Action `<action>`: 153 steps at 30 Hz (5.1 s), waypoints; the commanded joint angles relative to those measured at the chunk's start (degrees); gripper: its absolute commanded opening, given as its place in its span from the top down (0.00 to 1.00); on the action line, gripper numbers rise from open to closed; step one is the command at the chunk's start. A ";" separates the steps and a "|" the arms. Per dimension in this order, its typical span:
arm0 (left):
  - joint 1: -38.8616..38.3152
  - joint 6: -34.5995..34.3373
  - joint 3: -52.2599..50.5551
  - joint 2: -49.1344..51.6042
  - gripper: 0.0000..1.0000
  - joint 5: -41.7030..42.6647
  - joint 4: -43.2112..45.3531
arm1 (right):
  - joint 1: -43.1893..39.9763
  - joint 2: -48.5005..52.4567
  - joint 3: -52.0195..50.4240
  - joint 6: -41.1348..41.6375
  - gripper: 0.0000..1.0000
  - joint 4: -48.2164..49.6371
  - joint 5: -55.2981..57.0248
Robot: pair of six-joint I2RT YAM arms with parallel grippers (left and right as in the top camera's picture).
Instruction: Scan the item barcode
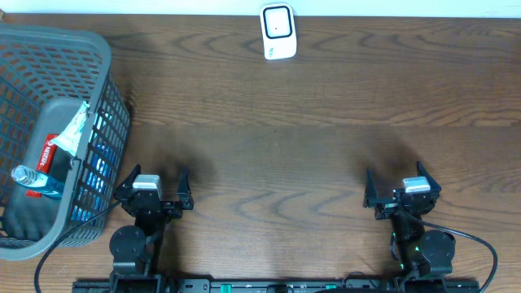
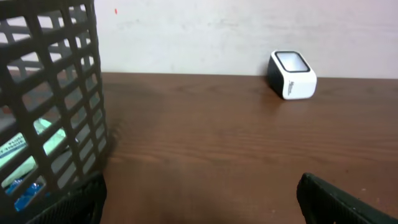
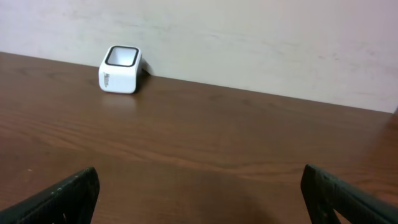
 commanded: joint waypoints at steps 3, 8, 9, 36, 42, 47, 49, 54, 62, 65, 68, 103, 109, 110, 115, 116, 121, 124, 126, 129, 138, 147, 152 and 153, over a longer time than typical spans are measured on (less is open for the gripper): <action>-0.11 -0.07 -1.14 0.33 0.02 0.94 -1.18 | 0.44 -0.26 -0.09 -0.81 0.01 -0.24 0.37; -0.11 -0.85 -0.04 0.33 0.02 0.98 -2.05 | 0.44 -0.26 -0.09 -0.81 0.01 -0.24 0.39; -0.11 -1.18 0.39 0.33 0.02 0.98 -2.16 | 0.44 -0.26 -0.09 -0.81 0.01 -0.24 0.37; -0.11 -7.17 34.71 25.24 0.02 17.42 -18.08 | 0.44 -0.26 -0.09 -0.81 0.01 -0.24 0.37; -0.11 -7.43 35.32 29.03 0.02 22.84 -19.71 | 0.44 -0.26 -0.09 -0.81 0.01 -0.24 0.37; -0.09 -7.43 37.70 29.73 0.02 24.76 -18.97 | 0.44 -0.26 -0.09 -0.81 0.01 -0.24 0.37; 0.20 -7.72 40.46 30.69 0.02 24.28 -19.43 | 0.44 -0.26 -0.09 -0.81 0.01 -0.24 0.37; 1.81 -11.72 52.98 37.81 0.02 12.33 -26.77 | 0.44 -0.26 -0.09 -0.81 0.01 -0.24 0.37; 7.28 -20.17 80.35 56.63 0.02 -0.44 -42.23 | 0.44 -0.26 -0.09 -0.81 0.01 -0.24 0.39; 11.06 -22.75 91.17 63.60 0.02 -2.93 -49.79 | 0.44 -0.26 -0.09 -0.81 0.01 -0.24 0.37; 15.69 -25.77 99.51 69.13 0.02 -5.84 -58.01 | 0.44 -0.26 -0.09 -0.81 0.01 -0.24 0.37; 49.09 -30.38 85.79 75.82 0.02 -6.84 -67.69 | 0.44 -0.26 -0.09 -0.81 0.01 -0.24 0.37; 49.09 -30.34 81.99 78.12 0.02 -7.08 -65.13 | 0.44 -0.26 -0.09 -0.81 0.01 -0.24 0.37; 49.09 -30.34 81.96 78.90 0.02 -7.43 -65.11 | 0.44 -0.26 -0.09 -0.81 0.01 -0.24 0.37; 49.09 -30.27 81.96 82.44 0.02 -8.92 -63.69 | 0.44 -0.26 -0.09 -0.81 0.01 -0.24 0.37; 49.09 -29.92 81.96 83.19 0.02 -8.92 -63.21 | 0.44 -0.26 -0.09 -0.81 0.01 -0.24 0.37; 49.07 -29.18 81.96 87.23 0.02 -7.80 -60.98 | 0.44 -0.26 -0.09 -0.81 0.01 -0.24 0.37; 49.07 -27.93 81.96 89.29 0.02 -5.22 -60.00 | 0.44 -0.26 -0.09 -0.81 0.01 -0.24 0.37; 49.09 -27.96 81.96 90.38 0.02 -5.22 -59.69 | 0.44 -0.26 -0.09 -0.81 0.01 -0.24 0.39; 49.07 -27.96 81.94 92.17 0.02 -5.20 -59.63 | 0.44 -0.26 -0.09 -0.81 0.01 -0.24 0.39; 49.03 -26.84 81.24 97.81 0.03 -1.27 -59.60 | 0.44 -0.26 -0.09 -0.81 0.01 -0.24 0.37; 49.03 -26.67 81.26 98.27 0.50 -0.90 -60.52 | 0.44 -0.26 -0.09 -0.81 0.01 -0.24 0.37; 49.03 -26.69 81.46 97.13 0.62 0.02 -60.70 | 0.44 -0.26 -0.09 -0.81 0.01 -0.24 0.37; 49.03 -26.67 81.59 96.89 0.66 0.44 -60.72 | 0.44 -0.26 -0.09 -0.81 0.01 -0.24 0.37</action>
